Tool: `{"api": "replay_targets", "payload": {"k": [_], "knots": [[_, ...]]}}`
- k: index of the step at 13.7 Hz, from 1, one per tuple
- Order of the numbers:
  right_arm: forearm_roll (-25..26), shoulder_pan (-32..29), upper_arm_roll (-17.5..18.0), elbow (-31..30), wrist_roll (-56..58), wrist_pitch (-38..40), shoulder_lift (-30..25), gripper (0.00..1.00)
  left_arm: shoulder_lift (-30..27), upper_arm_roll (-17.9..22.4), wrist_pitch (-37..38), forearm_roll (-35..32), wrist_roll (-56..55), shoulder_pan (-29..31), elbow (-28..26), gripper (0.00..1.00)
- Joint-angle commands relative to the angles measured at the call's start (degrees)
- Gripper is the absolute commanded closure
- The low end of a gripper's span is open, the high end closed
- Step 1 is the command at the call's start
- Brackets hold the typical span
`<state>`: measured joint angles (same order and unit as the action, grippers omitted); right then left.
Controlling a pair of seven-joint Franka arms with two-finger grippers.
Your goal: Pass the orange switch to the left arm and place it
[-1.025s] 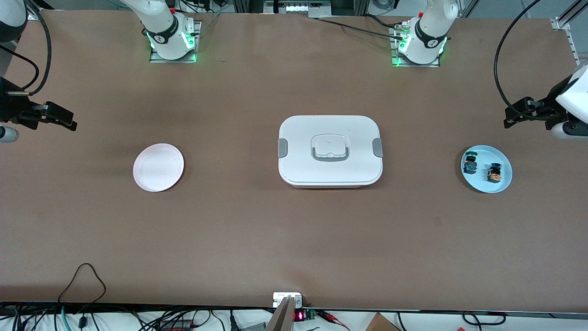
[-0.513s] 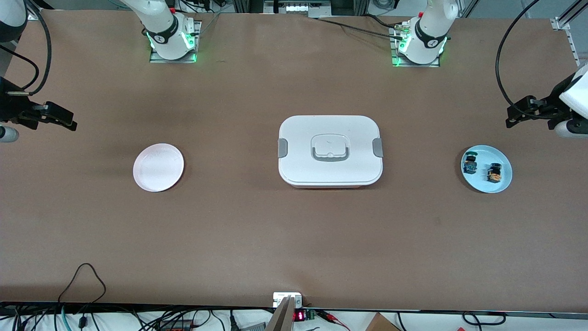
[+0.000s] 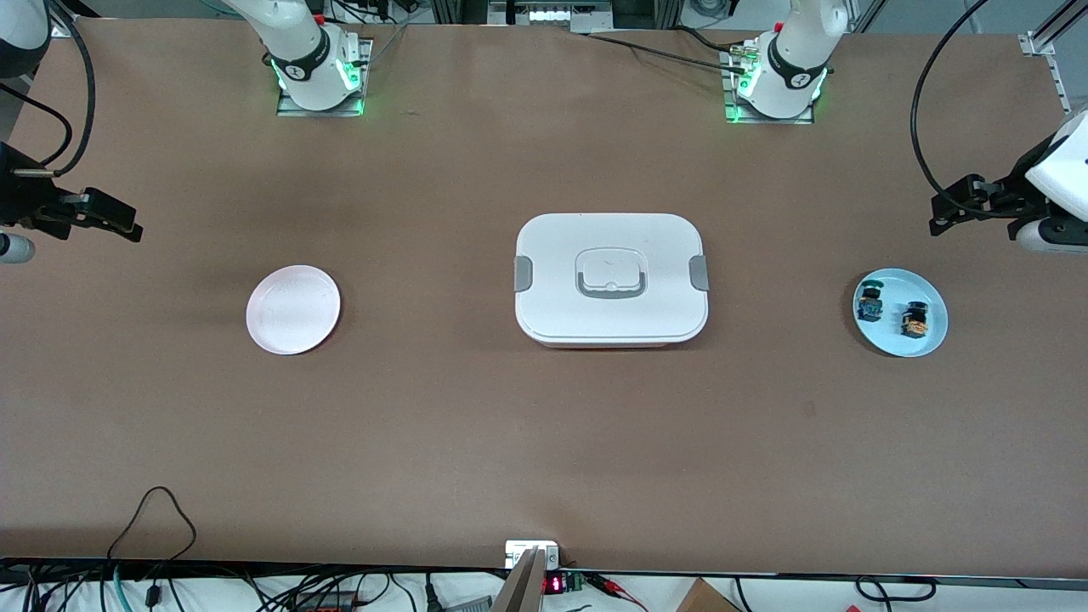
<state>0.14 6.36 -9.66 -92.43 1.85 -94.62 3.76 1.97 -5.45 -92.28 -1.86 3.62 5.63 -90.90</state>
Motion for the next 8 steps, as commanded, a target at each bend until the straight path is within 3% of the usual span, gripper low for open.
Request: {"api": "replay_targets", "payload": {"k": [1, 8], "knots": [[0.3, 0.23, 0.16, 0.24, -0.97, 1.01, -0.77, 0.0, 0.23, 0.26, 0.96, 1.25, 0.68, 0.17, 1.69, 0.0], [0.21, 0.32, 0.25, 0.15, -1.32, 2.33, -0.94, 0.0, 0.32, 0.26, 1.93, 1.25, 0.51, 0.25, 1.87, 0.0]]}}
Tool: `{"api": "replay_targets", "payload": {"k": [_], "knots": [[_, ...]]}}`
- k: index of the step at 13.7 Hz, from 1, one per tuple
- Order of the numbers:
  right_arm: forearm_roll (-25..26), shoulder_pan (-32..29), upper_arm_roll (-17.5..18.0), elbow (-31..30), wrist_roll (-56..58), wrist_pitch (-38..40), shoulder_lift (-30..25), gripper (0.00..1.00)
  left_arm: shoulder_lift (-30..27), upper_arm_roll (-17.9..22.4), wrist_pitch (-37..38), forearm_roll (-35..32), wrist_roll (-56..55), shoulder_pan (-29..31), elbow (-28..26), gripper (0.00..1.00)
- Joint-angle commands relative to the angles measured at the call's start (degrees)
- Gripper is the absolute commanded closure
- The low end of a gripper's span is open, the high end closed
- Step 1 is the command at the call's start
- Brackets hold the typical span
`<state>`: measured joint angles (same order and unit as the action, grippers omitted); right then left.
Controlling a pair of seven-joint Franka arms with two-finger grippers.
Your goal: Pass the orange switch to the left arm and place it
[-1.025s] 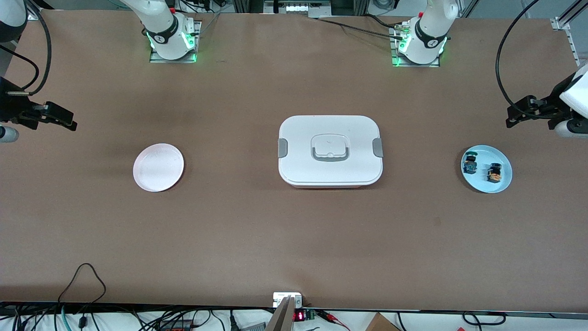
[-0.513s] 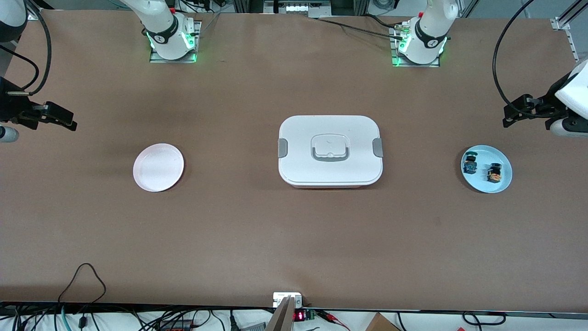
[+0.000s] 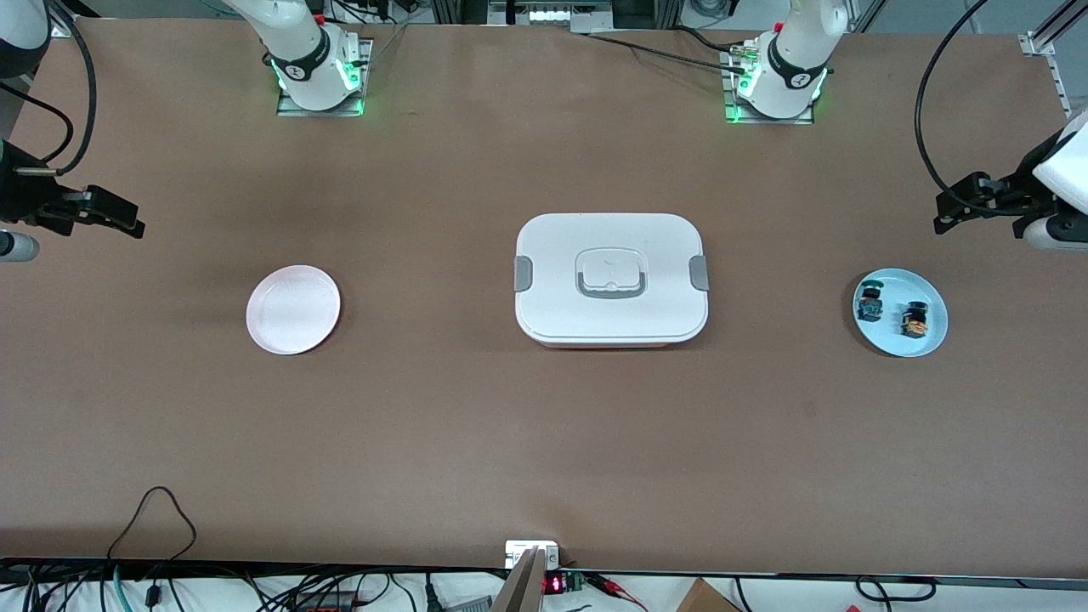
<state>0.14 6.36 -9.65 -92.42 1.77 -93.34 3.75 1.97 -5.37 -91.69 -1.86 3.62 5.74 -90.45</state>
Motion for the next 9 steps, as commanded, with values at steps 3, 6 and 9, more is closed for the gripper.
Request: {"api": "replay_targets", "payload": {"k": [3, 6, 9], "knots": [[0.21, 0.23, 0.16, -0.13, -1.24, 1.14, -1.29, 0.0, 0.31, 0.19, 1.6, 1.34, 0.51, 0.24, 1.41, 0.0], [0.21, 0.32, 0.16, -0.13, -1.15, 1.14, -1.38, 0.0, 0.75, 0.19, 1.6, 1.34, 0.51, 0.41, 1.41, 0.0], [0.21, 0.32, 0.16, -0.13, -1.15, 1.14, -1.47, 0.0, 0.67, 0.19, 1.69, 1.42, 0.51, 0.5, 1.41, 0.0]]}}
